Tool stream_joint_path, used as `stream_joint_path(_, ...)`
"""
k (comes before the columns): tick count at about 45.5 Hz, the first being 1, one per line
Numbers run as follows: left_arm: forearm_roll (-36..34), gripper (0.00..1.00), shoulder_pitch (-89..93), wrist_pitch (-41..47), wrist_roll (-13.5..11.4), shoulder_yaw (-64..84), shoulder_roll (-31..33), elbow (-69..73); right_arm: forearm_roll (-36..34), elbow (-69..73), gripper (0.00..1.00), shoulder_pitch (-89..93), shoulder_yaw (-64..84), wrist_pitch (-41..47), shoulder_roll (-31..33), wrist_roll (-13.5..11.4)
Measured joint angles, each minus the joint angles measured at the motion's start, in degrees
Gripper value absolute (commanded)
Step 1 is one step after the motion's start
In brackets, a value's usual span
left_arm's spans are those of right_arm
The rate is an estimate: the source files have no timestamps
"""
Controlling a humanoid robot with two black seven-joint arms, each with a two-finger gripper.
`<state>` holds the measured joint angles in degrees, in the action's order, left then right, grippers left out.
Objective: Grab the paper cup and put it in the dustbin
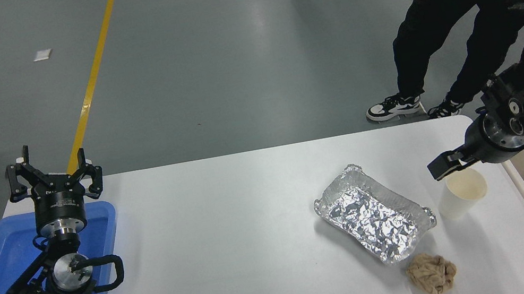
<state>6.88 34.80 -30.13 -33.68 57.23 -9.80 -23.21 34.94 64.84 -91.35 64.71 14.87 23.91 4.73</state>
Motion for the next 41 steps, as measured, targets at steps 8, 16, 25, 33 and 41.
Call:
stream_joint_path(8, 0.0, 0.99, 0.0, 0.0, 0.0, 0.0, 0.0, 0.0, 1.1, -2.5, 1.0, 2.8, -0.2, -1.2, 0.3, -0.2)
stream_joint_path(16, 0.0, 0.99, 0.0, 0.0, 0.0, 0.0, 0.0, 0.0, 2.0, -5.9, 1.0, 7.0, -0.4, -3.2, -0.1, -0.3)
stream_joint_path(25, -0.1, 0.99, 0.0, 0.0, 0.0, 0.0, 0.0, 0.0, 2.3, -9.0, 0.86, 11.2, -2.0, -5.0, -0.7, -1.2)
stream_joint_path(33, -0.1, 0.99, 0.0, 0.0, 0.0, 0.0, 0.0, 0.0, 2.5, -10.6, 0.67, 13.4, -3.3, -5.6, -0.8, -1.8)
stream_joint_path(41, -0.1, 0.99, 0.0, 0.0, 0.0, 0.0, 0.0, 0.0, 2.1, -11.4, 0.12, 14.4, -5.1, -5.7, -0.7, -2.0)
